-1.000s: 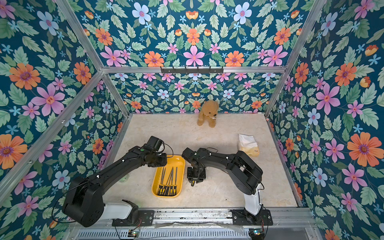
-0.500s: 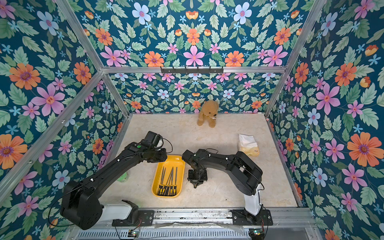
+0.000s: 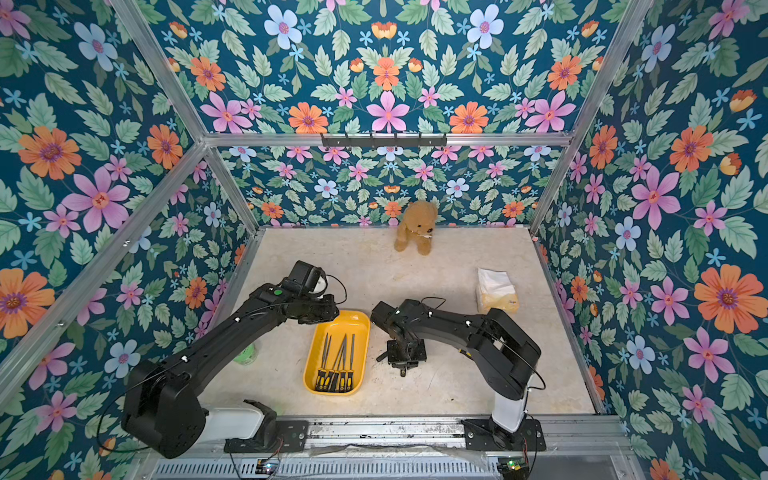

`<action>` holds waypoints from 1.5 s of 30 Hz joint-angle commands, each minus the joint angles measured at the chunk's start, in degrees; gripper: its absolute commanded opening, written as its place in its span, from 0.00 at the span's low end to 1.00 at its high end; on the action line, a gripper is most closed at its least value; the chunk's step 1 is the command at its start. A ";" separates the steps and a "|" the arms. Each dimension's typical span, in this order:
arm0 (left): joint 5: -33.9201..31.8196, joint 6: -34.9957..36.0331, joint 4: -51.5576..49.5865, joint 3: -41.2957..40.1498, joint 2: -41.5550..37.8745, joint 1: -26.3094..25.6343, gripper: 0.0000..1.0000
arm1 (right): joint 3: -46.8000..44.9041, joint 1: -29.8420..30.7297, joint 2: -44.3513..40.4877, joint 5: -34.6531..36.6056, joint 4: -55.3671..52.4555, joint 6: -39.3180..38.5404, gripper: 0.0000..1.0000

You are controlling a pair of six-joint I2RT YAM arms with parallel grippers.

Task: Put the file tool into the storage box
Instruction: Pick up the file tool from the center of the board.

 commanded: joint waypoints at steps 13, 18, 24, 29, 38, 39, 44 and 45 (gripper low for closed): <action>14.81 -13.51 19.14 -2.80 3.56 -3.65 0.35 | -5.42 2.30 -9.21 -0.50 5.75 0.09 0.44; 14.33 -12.85 18.43 -3.97 2.96 -3.65 0.35 | -4.43 2.30 -6.07 4.89 6.82 3.59 0.47; 13.16 -11.85 16.90 -5.34 1.42 -3.56 0.35 | -4.18 2.54 -1.76 8.86 5.70 4.32 0.45; 12.69 -11.11 16.11 -6.15 1.16 -3.56 0.35 | -4.92 3.14 -1.24 10.15 7.03 4.92 0.42; 12.34 -10.39 16.28 -5.81 1.89 -3.47 0.34 | -7.80 4.03 0.58 9.71 10.90 5.46 0.23; 12.42 -10.41 16.33 -5.64 2.09 -3.47 0.34 | -8.28 4.06 -0.09 9.75 11.23 5.44 0.17; 14.23 -11.59 17.63 -4.25 2.42 -3.54 0.34 | -9.59 4.06 -6.72 9.50 10.94 3.65 0.04; 14.96 -12.16 18.06 -3.79 2.53 -3.56 0.35 | -9.93 4.01 -8.97 9.08 10.92 3.09 0.04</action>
